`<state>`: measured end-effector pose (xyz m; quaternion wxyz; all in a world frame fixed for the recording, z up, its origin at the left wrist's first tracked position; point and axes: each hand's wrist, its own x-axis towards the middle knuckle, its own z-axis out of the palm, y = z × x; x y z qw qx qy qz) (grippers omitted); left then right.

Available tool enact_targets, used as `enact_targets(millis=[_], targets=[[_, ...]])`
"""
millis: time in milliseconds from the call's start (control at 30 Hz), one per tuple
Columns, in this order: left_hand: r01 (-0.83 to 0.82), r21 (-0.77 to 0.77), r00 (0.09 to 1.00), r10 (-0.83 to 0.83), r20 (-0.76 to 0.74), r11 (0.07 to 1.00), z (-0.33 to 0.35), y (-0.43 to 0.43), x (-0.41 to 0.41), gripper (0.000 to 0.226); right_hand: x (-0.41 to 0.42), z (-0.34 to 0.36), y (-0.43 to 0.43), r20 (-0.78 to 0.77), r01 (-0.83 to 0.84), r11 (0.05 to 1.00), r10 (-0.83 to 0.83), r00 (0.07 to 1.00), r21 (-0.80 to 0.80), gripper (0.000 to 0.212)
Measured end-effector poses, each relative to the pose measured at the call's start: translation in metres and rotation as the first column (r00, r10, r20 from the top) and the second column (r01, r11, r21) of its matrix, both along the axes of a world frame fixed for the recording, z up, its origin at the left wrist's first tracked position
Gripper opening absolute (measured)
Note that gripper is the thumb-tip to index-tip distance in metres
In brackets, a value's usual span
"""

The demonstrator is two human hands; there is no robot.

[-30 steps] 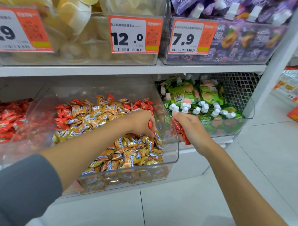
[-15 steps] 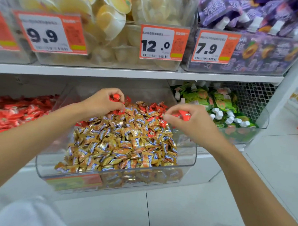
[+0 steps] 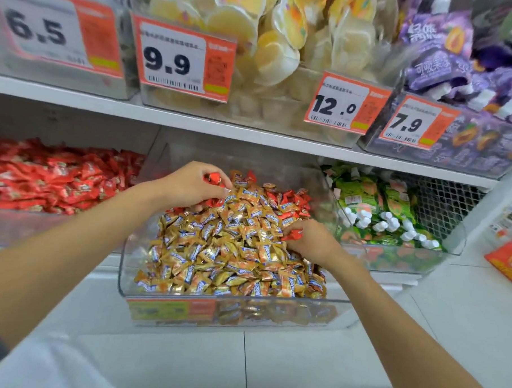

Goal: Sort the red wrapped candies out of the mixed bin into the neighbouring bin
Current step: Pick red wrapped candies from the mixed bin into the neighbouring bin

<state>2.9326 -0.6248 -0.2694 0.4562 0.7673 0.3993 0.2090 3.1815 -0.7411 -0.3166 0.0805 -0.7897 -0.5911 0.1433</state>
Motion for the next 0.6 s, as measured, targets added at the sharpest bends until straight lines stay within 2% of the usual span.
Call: enact_targets(millis=[33,100,167,267,333,433,500,600], targets=[[0.015,0.003,1.0,-0.015,-0.009,1.0,0.0,0.0,0.0,0.006,-0.002,0.001,-0.001,-0.064,0.026,0.999,-0.023,0.998,0.045,0.022],[0.044,0.002,0.999,-0.044,-0.029,0.999,0.0,-0.001,0.001,0.006,-0.008,0.007,-0.005,-0.258,0.117,0.983,-0.078,0.963,0.138,0.03],[0.059,0.007,0.998,-0.059,-0.039,0.998,-0.001,0.001,0.0,0.007,-0.01,0.013,-0.008,-0.465,0.27,0.939,-0.146,0.873,0.213,0.034],[0.074,0.008,0.996,-0.074,-0.04,0.997,-0.001,0.002,-0.001,0.008,-0.008,0.019,-0.004,-0.581,0.443,0.853,-0.218,0.784,0.277,0.025],[0.084,0.007,0.996,-0.083,-0.035,0.996,-0.001,0.003,-0.001,0.008,-0.004,0.018,0.006,-0.549,0.469,0.821,-0.241,0.8,0.324,0.017],[0.093,0.003,0.995,-0.093,-0.024,0.996,-0.002,0.004,0.0,0.009,0.001,0.013,0.026,-0.273,0.357,0.863,-0.268,0.924,0.358,0.051],[0.105,0.002,0.994,-0.105,-0.018,0.994,-0.004,0.005,-0.001,0.009,0.003,0.007,0.044,-0.079,0.318,0.898,-0.308,0.948,0.305,0.06],[0.114,-0.003,0.993,-0.114,-0.025,0.993,-0.006,0.007,-0.001,0.009,0.002,0.0,0.069,-0.012,0.309,0.937,-0.311,0.95,0.162,0.059]])
